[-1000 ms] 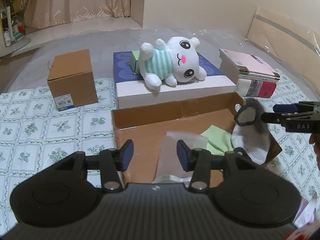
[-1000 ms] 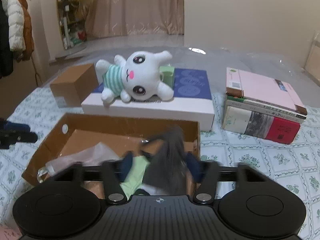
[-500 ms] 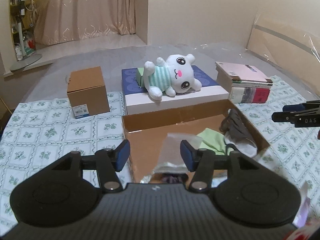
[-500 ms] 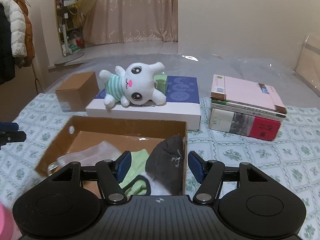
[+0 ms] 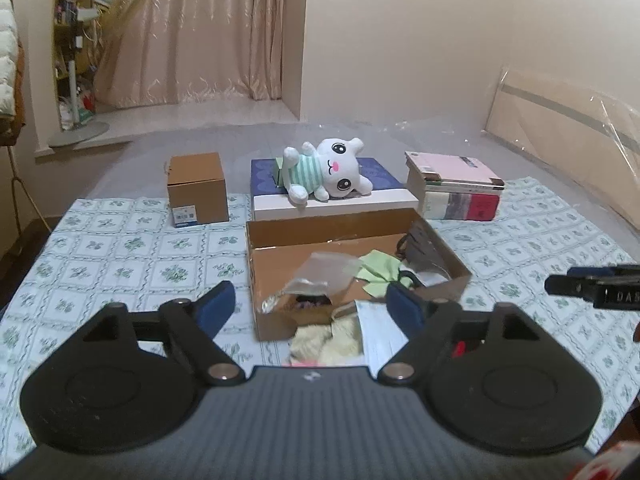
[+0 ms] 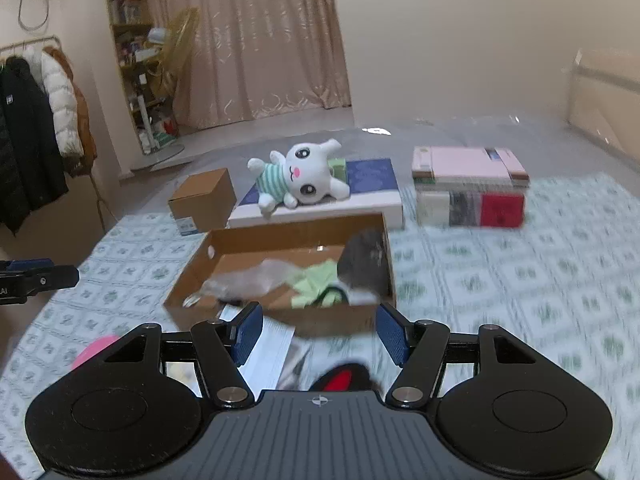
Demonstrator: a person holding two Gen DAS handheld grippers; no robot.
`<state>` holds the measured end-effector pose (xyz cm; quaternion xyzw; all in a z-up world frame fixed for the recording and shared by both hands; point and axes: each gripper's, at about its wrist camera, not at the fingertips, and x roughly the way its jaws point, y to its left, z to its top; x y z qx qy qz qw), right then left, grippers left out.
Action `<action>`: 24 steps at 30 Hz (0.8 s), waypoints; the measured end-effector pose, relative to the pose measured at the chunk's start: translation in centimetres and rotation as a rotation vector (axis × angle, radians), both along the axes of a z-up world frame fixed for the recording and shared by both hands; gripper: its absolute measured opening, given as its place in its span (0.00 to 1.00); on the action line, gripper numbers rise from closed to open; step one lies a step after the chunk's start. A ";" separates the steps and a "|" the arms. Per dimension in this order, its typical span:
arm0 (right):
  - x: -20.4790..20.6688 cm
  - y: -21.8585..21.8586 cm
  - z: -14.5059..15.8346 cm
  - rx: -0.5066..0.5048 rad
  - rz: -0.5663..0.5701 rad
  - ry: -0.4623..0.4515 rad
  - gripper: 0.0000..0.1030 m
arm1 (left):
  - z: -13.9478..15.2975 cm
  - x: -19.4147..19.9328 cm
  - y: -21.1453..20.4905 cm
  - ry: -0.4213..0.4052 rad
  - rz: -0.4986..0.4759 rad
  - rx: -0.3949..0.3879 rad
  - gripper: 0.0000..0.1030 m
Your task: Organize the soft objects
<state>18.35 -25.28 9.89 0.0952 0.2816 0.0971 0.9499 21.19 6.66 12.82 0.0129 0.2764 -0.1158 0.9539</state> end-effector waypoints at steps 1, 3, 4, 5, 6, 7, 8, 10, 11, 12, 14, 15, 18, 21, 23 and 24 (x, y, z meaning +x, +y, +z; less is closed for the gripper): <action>-1.2 -0.1 -0.2 0.015 -0.012 0.003 0.61 | -0.1 -1.3 -0.1 -0.008 0.002 0.003 0.83; -3.4 -0.2 -0.6 0.039 -0.036 0.010 0.61 | -0.4 -3.3 -0.2 -0.015 0.006 0.000 0.86; -4.5 -0.2 -0.8 0.048 -0.044 0.012 0.61 | -0.5 -4.4 -0.3 -0.019 0.011 -0.003 0.87; -5.7 -0.3 -1.0 0.056 -0.052 0.013 0.61 | -0.7 -5.5 -0.4 -0.022 0.020 -0.007 0.89; -6.9 -0.3 -1.2 0.060 -0.059 0.015 0.61 | -0.9 -6.5 -0.3 -0.028 0.028 -0.010 0.90; -8.0 -0.3 -1.4 0.063 -0.065 0.017 0.61 | -1.1 -7.6 -0.3 -0.033 0.038 -0.015 0.93; -9.1 -0.4 -1.7 0.064 -0.071 0.021 0.61 | -1.2 -8.6 -0.4 -0.037 0.047 -0.019 0.93; -10.8 -0.5 -2.1 0.063 -0.083 0.027 0.61 | -1.5 -10.3 -0.4 -0.040 0.058 -0.028 0.95; -11.6 -0.5 -2.2 0.061 -0.085 0.030 0.61 | -1.7 -11.0 -0.5 -0.040 0.062 -0.031 0.95; -12.3 -0.5 -2.4 0.059 -0.089 0.033 0.61 | -1.9 -11.7 -0.7 -0.039 0.063 -0.031 0.95; -13.2 -0.5 -2.6 0.056 -0.091 0.038 0.61 | -2.3 -12.8 -1.1 -0.036 0.057 -0.031 0.95; -13.6 -0.6 -2.8 0.058 -0.092 0.042 0.61 | -2.5 -13.3 -1.3 -0.034 0.049 -0.030 0.95; -14.3 -1.1 -3.2 0.067 -0.095 0.062 0.61 | -2.9 -14.4 -2.2 -0.023 0.010 -0.025 0.95; -14.6 -1.5 -3.2 0.061 -0.092 0.065 0.61 | -3.0 -14.5 -3.1 -0.015 -0.052 0.002 0.95; -14.7 -1.8 -3.3 0.061 -0.099 0.067 0.61 | -3.0 -14.3 -3.5 -0.003 -0.091 0.012 0.95; -14.7 -2.0 -3.3 0.067 -0.097 0.068 0.61 | -3.0 -14.1 -3.6 0.002 -0.106 0.013 0.95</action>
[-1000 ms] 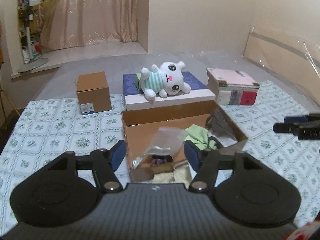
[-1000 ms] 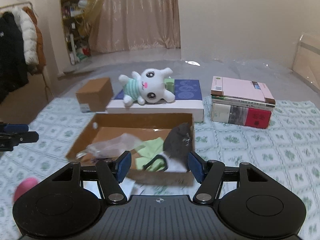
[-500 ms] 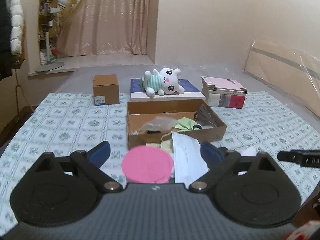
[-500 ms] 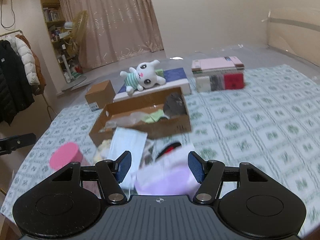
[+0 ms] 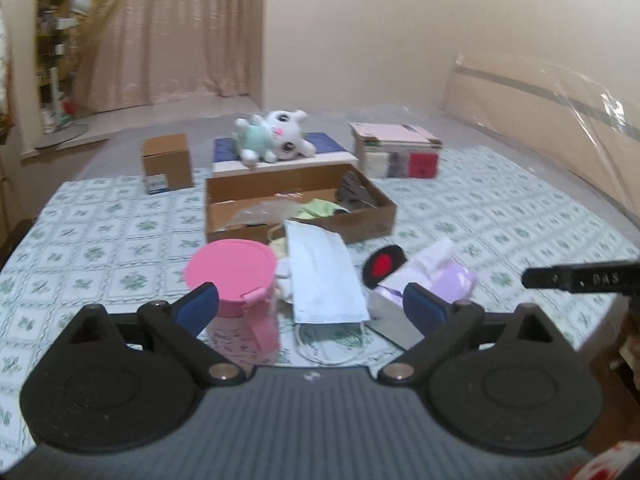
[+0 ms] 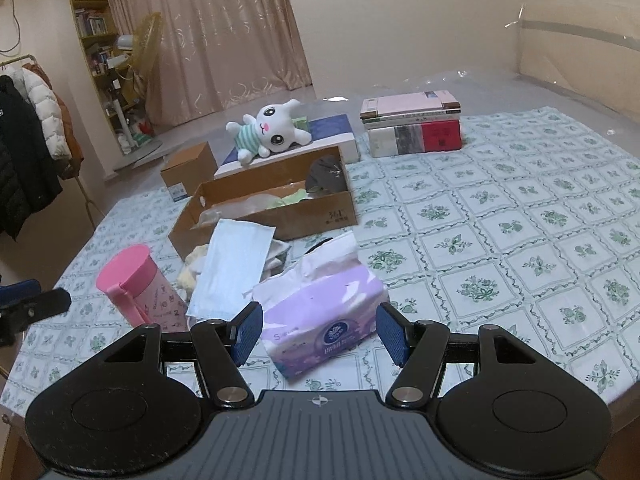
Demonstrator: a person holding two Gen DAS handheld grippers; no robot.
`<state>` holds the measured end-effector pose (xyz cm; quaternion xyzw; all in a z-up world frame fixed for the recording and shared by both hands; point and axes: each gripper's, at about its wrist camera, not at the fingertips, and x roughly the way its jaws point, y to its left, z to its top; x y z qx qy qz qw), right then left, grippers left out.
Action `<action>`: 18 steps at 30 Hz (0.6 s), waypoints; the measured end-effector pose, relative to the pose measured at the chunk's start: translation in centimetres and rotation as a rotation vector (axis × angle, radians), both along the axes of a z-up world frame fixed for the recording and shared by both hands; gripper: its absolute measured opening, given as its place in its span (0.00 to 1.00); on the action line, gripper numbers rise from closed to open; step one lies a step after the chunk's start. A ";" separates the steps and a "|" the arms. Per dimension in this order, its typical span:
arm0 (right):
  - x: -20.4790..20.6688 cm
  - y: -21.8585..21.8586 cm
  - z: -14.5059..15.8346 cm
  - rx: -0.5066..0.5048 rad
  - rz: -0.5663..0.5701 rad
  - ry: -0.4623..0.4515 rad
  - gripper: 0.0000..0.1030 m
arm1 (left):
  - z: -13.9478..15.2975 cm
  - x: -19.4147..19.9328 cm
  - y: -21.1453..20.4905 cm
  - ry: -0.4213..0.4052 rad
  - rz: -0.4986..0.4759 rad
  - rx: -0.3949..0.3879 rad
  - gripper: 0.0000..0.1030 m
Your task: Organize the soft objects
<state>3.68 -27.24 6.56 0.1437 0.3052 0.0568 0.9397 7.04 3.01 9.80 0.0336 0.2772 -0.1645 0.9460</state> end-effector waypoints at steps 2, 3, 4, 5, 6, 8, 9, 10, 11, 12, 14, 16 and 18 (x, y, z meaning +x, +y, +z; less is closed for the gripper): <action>0.1 -0.3 -0.1 0.011 0.004 0.004 0.61 | 0.1 0.5 -0.2 0.008 -0.026 0.011 0.95; 0.2 -0.3 -0.3 0.015 0.007 0.009 0.61 | 0.2 0.8 -0.3 0.012 -0.041 0.017 0.95; 0.4 -0.4 -0.4 0.019 0.012 0.016 0.61 | 0.3 1.3 -0.4 0.014 -0.054 0.031 0.95; 0.7 -0.5 -0.6 0.022 0.018 0.024 0.61 | 0.4 1.7 -0.6 0.015 -0.067 0.045 0.94; 1.0 -0.6 -0.7 0.019 0.028 0.033 0.61 | 0.5 2.2 -0.7 0.016 -0.079 0.054 0.94; 1.7 -0.8 -0.9 0.006 0.046 0.045 0.61 | 0.8 3.5 -0.9 0.028 -0.104 0.070 0.93; 2.2 -0.9 -0.9 -0.005 0.059 0.050 0.61 | 0.9 4.3 -1.1 0.035 -0.118 0.079 0.93; 2.8 -1.0 -0.9 -0.014 0.073 0.055 0.61 | 1.0 5.2 -1.3 0.042 -0.132 0.093 0.91; 3.4 -1.2 -0.9 -0.020 0.087 0.060 0.61 | 1.1 6.2 -1.5 0.056 -0.145 0.105 0.89; 4.0 -1.4 -0.9 -0.023 0.099 0.066 0.61 | 1.1 7.2 -1.7 0.073 -0.162 0.112 0.89; 5.4 -1.8 -0.7 -0.024 0.123 0.078 0.61 | 1.2 9.1 -2.0 0.106 -0.188 0.123 0.85; 7.1 -2.2 -0.5 -0.033 0.151 0.091 0.61 | 1.2 11.4 -2.5 0.143 -0.223 0.147 0.84; 8.9 -2.6 -0.2 -0.038 0.178 0.109 0.61 | 1.2 13.7 -3.0 0.184 -0.251 0.155 0.83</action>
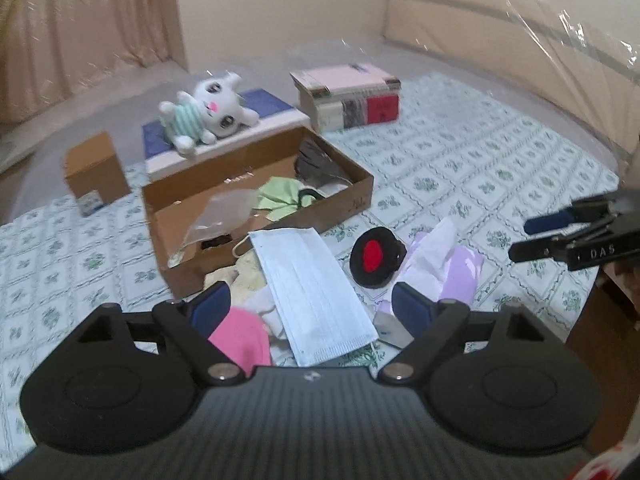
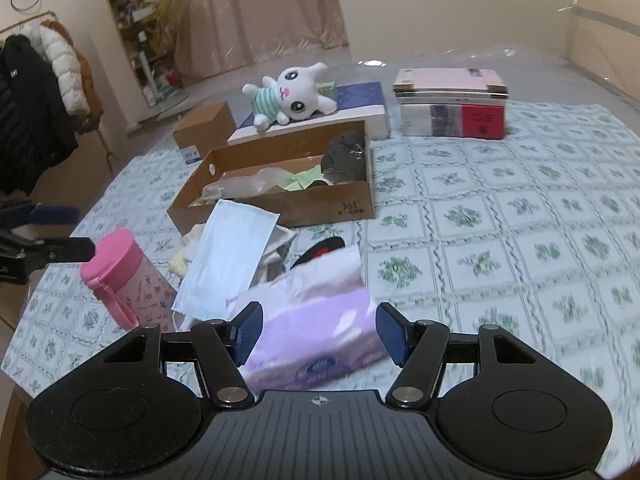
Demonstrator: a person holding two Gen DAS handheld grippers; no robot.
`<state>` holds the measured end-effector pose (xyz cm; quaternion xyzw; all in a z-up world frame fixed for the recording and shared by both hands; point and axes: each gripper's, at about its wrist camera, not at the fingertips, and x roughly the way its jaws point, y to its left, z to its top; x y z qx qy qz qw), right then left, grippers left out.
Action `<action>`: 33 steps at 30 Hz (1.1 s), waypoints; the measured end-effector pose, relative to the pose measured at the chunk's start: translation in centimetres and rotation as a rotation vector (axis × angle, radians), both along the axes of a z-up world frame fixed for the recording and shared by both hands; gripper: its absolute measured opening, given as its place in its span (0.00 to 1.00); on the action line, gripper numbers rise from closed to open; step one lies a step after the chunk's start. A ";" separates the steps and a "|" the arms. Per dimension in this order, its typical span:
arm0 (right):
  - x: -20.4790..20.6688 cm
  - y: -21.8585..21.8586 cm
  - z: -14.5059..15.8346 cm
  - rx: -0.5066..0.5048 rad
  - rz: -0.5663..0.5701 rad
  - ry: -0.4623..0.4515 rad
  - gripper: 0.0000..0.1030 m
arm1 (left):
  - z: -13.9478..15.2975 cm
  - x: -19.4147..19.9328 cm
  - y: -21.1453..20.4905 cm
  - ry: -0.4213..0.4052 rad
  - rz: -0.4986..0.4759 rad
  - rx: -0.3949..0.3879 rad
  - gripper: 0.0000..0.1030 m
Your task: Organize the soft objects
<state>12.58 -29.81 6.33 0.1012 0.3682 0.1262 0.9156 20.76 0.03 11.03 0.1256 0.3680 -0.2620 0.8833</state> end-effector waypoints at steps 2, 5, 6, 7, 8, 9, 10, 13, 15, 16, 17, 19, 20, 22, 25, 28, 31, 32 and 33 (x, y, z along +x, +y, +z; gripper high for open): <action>1.9 -0.3 0.3 0.003 0.032 0.020 0.61 | -0.1 2.8 -0.4 0.058 -0.022 0.013 0.80; 4.9 -0.9 0.5 0.016 0.062 0.049 0.61 | -0.3 6.4 -0.9 0.123 -0.034 0.031 0.78; 6.0 -1.1 0.6 0.014 0.071 0.055 0.61 | -0.5 7.6 -1.1 0.144 -0.038 0.039 0.78; 6.9 -1.2 0.6 0.009 0.078 0.059 0.61 | -0.7 8.8 -1.2 0.163 -0.041 0.047 0.78; 7.9 -1.3 0.6 0.006 0.089 0.063 0.61 | -0.9 9.8 -1.4 0.179 -0.041 0.053 0.76; 8.7 -1.3 0.6 0.003 0.096 0.067 0.61 | -1.1 10.8 -1.4 0.193 -0.039 0.059 0.75; 9.5 -1.3 0.5 -0.001 0.102 0.071 0.61 | -1.5 11.8 -1.5 0.209 -0.035 0.064 0.75; 12.2 -1.3 -0.2 0.011 0.123 0.103 0.61 | -2.7 14.2 -1.9 0.255 -0.029 0.080 0.71; 13.9 -1.3 -0.9 0.022 0.138 0.133 0.61 | -3.8 15.8 -2.2 0.292 -0.026 0.096 0.68; 14.7 -1.2 -1.3 0.023 0.146 0.148 0.61 | -4.4 16.5 -2.4 0.315 -0.025 0.107 0.65; 15.4 -1.1 -1.7 0.022 0.153 0.160 0.61 | -5.1 17.2 -2.7 0.331 -0.023 0.118 0.64; 16.7 -0.9 -2.4 0.016 0.166 0.183 0.61 | -6.2 18.2 -3.1 0.363 -0.021 0.131 0.63; 17.2 -0.8 -2.7 0.017 0.171 0.191 0.61 | -6.7 18.6 -3.3 0.378 -0.021 0.137 0.61; 18.1 -0.8 -3.2 0.024 0.181 0.206 0.60 | -7.6 19.5 -3.8 0.400 -0.024 0.149 0.58; 19.2 -0.4 -3.8 0.017 0.187 0.219 0.60 | -8.7 20.4 -4.6 0.428 -0.030 0.169 0.55; 20.0 -0.2 -4.3 0.007 0.192 0.232 0.60 | -9.8 21.0 -5.1 0.451 -0.039 0.194 0.50; 20.6 -0.2 -4.9 0.004 0.196 0.247 0.60 | -10.5 21.3 -5.4 0.478 -0.050 0.199 0.42; 20.8 -0.2 -5.1 0.002 0.198 0.253 0.60 | -10.7 21.4 -5.5 0.483 -0.054 0.198 0.40; 21.0 -0.1 -5.4 -0.001 0.201 0.261 0.60 | -10.8 21.4 -5.5 0.486 -0.056 0.198 0.39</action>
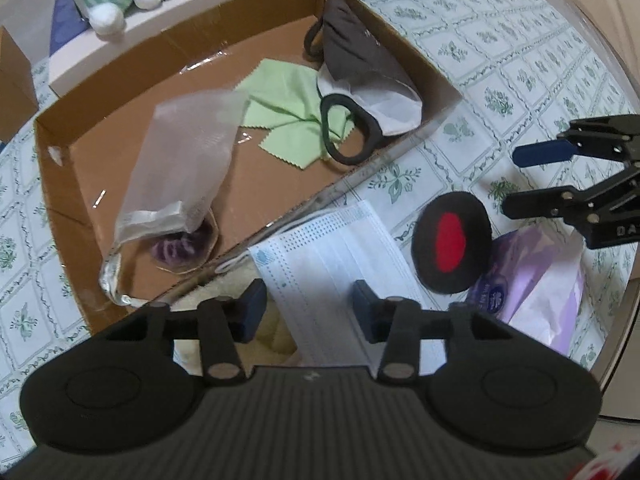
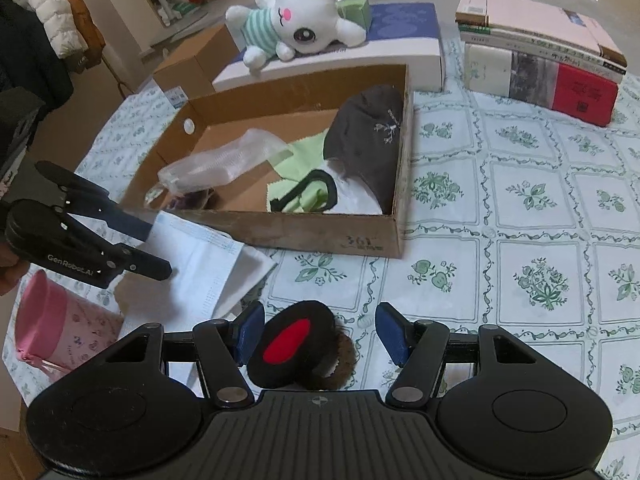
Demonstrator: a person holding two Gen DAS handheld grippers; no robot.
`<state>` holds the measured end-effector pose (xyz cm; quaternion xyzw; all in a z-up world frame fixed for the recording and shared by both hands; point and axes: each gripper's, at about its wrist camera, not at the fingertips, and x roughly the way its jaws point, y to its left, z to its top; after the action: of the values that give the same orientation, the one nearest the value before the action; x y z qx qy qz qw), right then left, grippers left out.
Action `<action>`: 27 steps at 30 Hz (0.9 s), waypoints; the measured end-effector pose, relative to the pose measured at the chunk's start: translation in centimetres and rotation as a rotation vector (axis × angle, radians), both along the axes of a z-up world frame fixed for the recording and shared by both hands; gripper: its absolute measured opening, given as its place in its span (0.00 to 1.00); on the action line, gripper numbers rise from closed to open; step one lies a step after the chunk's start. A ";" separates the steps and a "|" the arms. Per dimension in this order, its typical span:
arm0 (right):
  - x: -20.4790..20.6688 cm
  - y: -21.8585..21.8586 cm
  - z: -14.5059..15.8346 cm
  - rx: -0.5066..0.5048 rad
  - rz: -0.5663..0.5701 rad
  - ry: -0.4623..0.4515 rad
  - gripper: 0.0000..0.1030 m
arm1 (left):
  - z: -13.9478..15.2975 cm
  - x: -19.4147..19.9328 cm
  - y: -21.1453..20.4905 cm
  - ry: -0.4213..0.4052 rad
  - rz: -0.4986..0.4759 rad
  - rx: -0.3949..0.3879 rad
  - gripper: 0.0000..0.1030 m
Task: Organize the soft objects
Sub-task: 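Close the right gripper on the pouch while the left gripper grasps the white face mask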
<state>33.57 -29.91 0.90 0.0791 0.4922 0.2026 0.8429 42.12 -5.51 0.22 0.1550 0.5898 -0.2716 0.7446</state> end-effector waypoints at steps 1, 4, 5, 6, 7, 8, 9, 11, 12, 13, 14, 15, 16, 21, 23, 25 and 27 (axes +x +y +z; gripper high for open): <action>0.2 0.0 -0.2 -0.001 0.002 0.006 0.60 | -0.1 0.0 0.0 0.002 -0.002 -0.002 0.37; 0.5 0.1 -1.0 0.008 0.002 0.032 0.60 | 0.0 0.0 0.0 0.001 -0.003 -0.011 0.21; 0.6 0.1 -1.3 0.009 0.002 0.039 0.60 | 0.1 0.0 0.0 -0.001 0.000 -0.015 0.17; 0.7 0.2 -1.5 0.009 0.003 0.046 0.60 | 0.3 -0.1 0.1 -0.006 0.003 -0.020 0.15; 0.8 0.3 -1.6 0.009 0.003 0.052 0.60 | 0.5 -0.1 0.1 -0.009 0.004 -0.029 0.12; 0.9 0.4 -1.8 0.007 0.005 0.059 0.60 | 0.7 -0.1 0.2 -0.010 0.005 -0.037 0.03; 1.0 0.5 -2.0 0.006 0.008 0.067 0.60 | 0.9 -0.2 0.2 -0.011 0.006 -0.045 0.00; 1.2 0.7 -2.3 0.003 0.014 0.083 0.60 | 1.3 -0.3 0.2 -0.015 -0.001 -0.068 0.00; 1.3 0.9 -2.5 0.002 0.018 0.093 0.60 | 1.5 -0.4 0.2 -0.018 -0.004 -0.077 0.00; 1.4 1.0 -2.6 0.001 0.020 0.099 0.53 | 1.8 -0.5 0.2 -0.022 -0.008 -0.088 0.00; 1.5 1.1 -2.8 0.000 0.024 0.105 0.49 | 2.1 -0.6 0.2 -0.025 -0.009 -0.098 0.00; 1.7 1.3 -2.9 -0.005 0.028 0.113 0.45 | 2.4 -0.7 0.2 -0.029 -0.010 -0.110 0.00; 1.8 1.4 -3.1 -0.009 0.029 0.119 0.43 | 2.7 -0.8 0.2 -0.034 -0.009 -0.122 0.00; 2.1 1.9 -3.9 -0.027 0.031 0.144 0.25 | 4.6 -1.0 0.9 -0.059 0.007 -0.189 0.00; 2.0 2.0 -4.1 -0.035 0.031 0.148 0.17 | 5.5 -1.0 1.3 -0.071 0.014 -0.209 0.00; 1.9 2.1 -4.0 -0.037 0.027 0.143 0.14 | 6.3 -1.1 1.7 -0.083 0.025 -0.231 0.00; 1.6 2.1 -3.6 -0.034 0.025 0.133 0.12 | 7.3 -1.2 2.2 -0.095 0.034 -0.248 0.00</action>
<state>35.16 -27.78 -2.71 0.0718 0.5516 0.1989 0.8069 40.94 -3.35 7.50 0.0644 0.5185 -0.3220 0.7895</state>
